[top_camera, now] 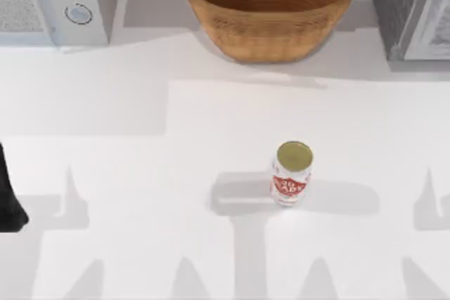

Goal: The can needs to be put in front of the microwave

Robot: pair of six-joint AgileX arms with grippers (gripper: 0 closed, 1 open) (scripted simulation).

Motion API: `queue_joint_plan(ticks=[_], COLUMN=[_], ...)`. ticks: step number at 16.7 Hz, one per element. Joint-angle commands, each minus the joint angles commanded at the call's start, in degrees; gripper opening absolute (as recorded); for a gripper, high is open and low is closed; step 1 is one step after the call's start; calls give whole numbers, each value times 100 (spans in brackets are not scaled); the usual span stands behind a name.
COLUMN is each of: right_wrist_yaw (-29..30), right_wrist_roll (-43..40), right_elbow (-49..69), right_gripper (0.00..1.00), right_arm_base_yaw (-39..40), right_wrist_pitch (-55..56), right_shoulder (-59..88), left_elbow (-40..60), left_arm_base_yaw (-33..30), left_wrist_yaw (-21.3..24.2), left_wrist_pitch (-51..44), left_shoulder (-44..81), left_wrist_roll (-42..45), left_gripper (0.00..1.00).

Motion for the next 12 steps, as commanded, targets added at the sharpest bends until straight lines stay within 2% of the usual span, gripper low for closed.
queue_joint_plan(ticks=[3,6,12], right_wrist_yaw=[0,0,0], right_wrist_roll=[0,0,0], right_elbow=[0,0,0], right_gripper=[100,100,100], right_arm_base_yaw=[0,0,0], right_wrist_pitch=[0,0,0], right_shoulder=[0,0,0], left_elbow=[51,522,2717], left_arm_base_yaw=[-18,-187,-980], left_wrist_yaw=[0,0,5], left_wrist_pitch=[-32,-327,-1712], left_shoulder=[51,524,2755], left_wrist_roll=[-1,-13,-64], left_gripper=[100,100,100])
